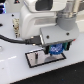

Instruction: Insert the blue gear onto the right peg, followed by the red gear

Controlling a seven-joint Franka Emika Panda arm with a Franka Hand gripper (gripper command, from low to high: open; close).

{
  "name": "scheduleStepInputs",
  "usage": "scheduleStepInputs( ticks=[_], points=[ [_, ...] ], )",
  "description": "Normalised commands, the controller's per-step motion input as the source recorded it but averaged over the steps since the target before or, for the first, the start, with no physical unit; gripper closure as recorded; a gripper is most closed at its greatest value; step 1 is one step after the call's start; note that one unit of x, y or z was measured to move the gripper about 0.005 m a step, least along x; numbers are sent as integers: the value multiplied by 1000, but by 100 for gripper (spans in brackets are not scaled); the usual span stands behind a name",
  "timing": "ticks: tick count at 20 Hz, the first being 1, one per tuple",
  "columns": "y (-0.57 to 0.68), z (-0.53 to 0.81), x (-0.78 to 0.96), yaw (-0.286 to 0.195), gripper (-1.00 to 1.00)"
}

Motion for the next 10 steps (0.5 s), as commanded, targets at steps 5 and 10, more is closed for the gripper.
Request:
scheduleStepInputs(
  ticks=[5,10],
  points=[
    [-27,4,82,0,100],
    [-106,14,25,0,100]
  ],
)
